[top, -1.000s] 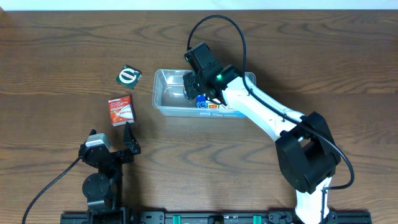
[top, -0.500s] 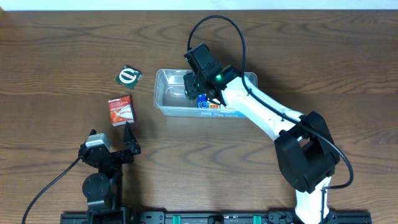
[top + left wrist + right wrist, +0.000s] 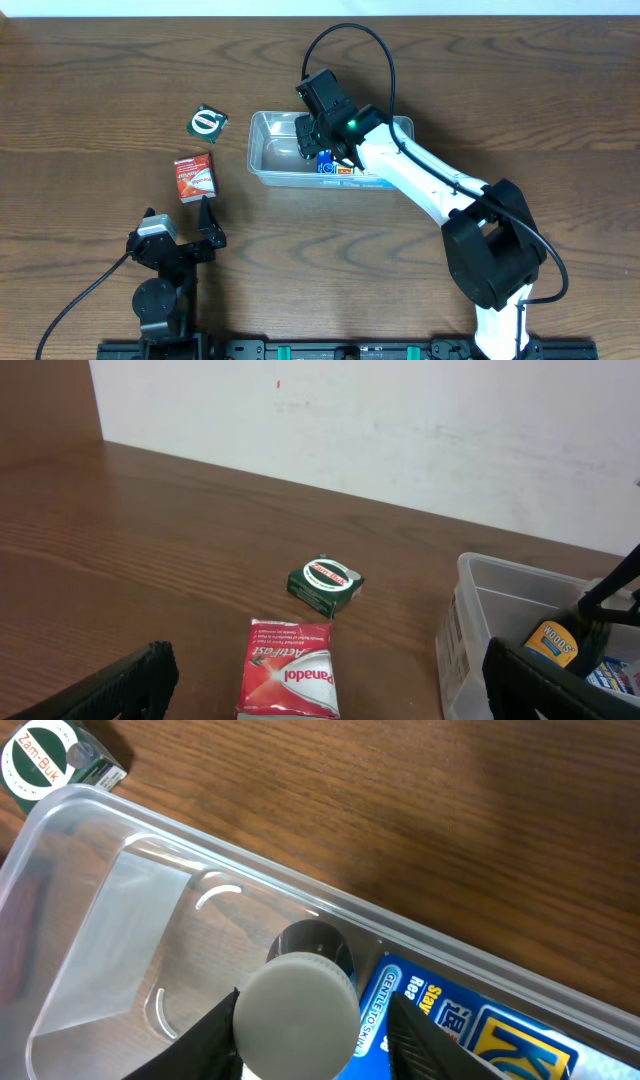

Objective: Pack container
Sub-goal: 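Carry the brown bottle with right gripper and set it upright in container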

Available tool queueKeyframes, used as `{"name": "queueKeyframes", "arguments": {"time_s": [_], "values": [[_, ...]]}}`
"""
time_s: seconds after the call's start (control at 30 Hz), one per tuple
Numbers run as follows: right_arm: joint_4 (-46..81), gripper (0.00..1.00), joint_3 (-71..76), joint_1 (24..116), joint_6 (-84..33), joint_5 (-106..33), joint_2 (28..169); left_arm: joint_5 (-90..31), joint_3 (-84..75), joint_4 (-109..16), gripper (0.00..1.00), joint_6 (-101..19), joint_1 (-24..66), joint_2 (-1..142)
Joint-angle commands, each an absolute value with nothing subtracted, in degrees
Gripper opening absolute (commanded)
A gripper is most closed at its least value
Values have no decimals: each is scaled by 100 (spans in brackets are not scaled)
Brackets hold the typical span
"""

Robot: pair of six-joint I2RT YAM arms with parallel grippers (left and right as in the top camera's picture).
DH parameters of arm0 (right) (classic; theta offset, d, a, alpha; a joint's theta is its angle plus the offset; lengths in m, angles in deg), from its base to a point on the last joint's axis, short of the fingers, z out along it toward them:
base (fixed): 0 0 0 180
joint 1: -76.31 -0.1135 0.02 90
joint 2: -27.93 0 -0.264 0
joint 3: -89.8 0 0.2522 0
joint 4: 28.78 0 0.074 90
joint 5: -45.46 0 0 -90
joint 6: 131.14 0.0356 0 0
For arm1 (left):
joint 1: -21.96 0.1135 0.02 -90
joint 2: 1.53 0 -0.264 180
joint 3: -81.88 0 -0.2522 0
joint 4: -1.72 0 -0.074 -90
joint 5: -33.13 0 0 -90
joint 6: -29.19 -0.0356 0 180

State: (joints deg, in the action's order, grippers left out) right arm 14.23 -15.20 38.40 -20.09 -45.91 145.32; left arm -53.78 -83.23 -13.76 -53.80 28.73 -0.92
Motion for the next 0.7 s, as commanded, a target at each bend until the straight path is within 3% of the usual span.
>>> {"name": "queueKeyframes", "arguments": {"time_s": [0.0,0.43,0.67], "values": [[1377,46,-1601,3689,-1976,-4665,14542,-5340,-8413,-1585,98,-5479,2903,-119],[1168,60,-1616,3611,-2092,-4667,14444,-5340,-8413,-1585,98,-5476,2903,-119],[816,77,-1616,3735,-2277,-5358,13784,-5340,-8413,-1588,98,-5476,2903,-119]]}}
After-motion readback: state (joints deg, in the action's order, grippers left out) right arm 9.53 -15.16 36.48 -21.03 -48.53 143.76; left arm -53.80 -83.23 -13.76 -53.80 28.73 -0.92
